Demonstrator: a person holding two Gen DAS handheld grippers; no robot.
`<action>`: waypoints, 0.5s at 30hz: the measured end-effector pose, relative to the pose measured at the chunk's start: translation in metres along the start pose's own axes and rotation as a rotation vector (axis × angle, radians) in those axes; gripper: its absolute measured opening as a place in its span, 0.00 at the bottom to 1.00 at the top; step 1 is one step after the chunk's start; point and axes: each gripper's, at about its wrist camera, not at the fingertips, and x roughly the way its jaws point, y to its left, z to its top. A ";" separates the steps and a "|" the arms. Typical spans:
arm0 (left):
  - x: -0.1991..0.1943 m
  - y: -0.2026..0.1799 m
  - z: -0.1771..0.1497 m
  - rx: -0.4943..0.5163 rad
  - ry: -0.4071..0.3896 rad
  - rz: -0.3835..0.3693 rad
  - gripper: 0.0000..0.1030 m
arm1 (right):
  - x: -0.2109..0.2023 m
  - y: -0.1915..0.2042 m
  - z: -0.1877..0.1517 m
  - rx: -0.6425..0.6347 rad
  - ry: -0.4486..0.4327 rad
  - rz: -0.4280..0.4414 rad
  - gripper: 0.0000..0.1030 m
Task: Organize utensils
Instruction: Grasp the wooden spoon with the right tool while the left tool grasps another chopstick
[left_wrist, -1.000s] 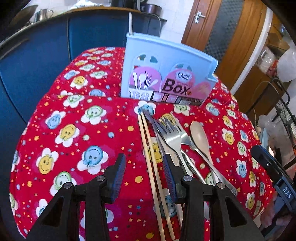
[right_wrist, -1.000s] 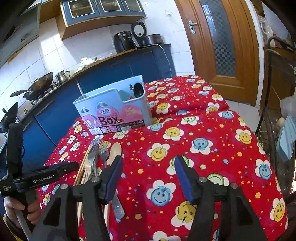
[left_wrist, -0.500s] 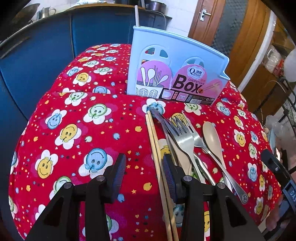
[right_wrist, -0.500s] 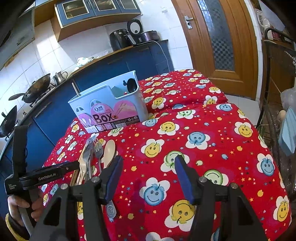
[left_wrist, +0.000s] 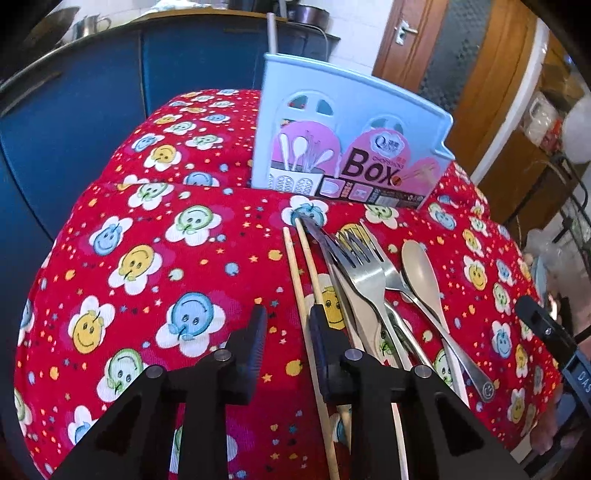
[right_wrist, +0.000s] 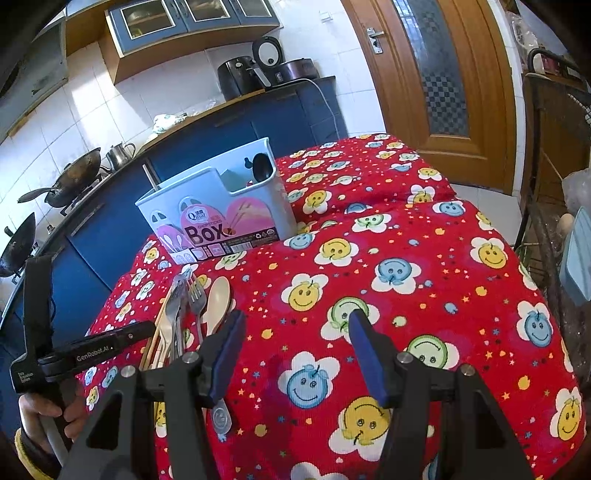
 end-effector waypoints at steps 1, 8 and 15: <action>0.002 -0.004 0.002 0.022 0.005 0.017 0.23 | 0.000 0.000 0.000 -0.001 0.000 0.001 0.59; 0.017 -0.013 0.022 0.117 0.057 0.043 0.16 | 0.001 0.003 0.000 -0.005 0.006 -0.003 0.59; 0.014 0.009 0.026 0.027 0.047 -0.047 0.04 | 0.000 0.011 0.000 -0.026 0.015 -0.007 0.59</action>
